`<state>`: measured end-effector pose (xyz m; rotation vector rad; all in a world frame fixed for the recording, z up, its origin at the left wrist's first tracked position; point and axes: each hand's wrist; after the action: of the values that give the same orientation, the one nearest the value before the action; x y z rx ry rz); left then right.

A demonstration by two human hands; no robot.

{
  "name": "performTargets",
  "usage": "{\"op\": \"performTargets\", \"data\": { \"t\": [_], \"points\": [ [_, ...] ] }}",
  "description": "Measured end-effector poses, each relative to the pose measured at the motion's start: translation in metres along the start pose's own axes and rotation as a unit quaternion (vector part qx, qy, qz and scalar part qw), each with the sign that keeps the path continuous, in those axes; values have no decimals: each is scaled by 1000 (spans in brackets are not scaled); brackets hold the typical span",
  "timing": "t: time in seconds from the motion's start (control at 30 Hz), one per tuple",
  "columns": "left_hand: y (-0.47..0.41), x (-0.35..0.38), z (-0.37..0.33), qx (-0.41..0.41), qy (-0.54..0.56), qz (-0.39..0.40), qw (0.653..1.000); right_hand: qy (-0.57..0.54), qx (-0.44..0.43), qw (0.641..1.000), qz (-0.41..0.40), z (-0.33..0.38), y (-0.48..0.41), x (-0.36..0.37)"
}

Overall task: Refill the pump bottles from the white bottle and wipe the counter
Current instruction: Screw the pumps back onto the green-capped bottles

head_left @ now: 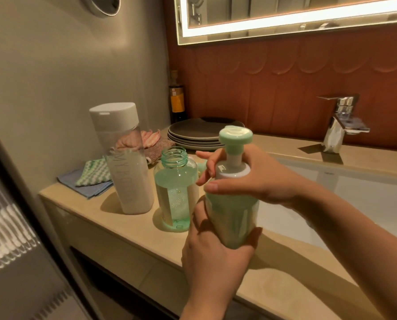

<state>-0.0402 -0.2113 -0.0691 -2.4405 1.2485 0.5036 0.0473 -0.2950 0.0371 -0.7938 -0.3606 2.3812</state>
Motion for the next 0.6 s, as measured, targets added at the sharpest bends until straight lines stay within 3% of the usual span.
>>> {"op": "performTargets", "data": {
  "t": [0.17, 0.33, 0.43, 0.6],
  "points": [
    [-1, 5, 1, 8, -1, -17, 1000, 30, -5, 997, -72, 0, 1, 9],
    [-5, 5, 6, 59, 22, -22, 998, 37, 5, 996, -83, 6, 3, 13],
    [-5, 3, 10, 119, 104, -70, 985, 57, 18, 994, -89, 9, 3, 14],
    [-14, -13, 14, 195, 186, -224, 937, 92, 43, 989, -111, 13, 3, 18]
  ]
}}
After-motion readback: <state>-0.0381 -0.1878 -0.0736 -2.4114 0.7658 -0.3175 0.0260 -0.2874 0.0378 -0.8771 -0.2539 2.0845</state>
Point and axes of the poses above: each hand's wrist, its own y-axis away from the middle knuckle, its own x-axis out of the palm, z = x × y, and after that the axes turned 9 degrees about -x, right-handed
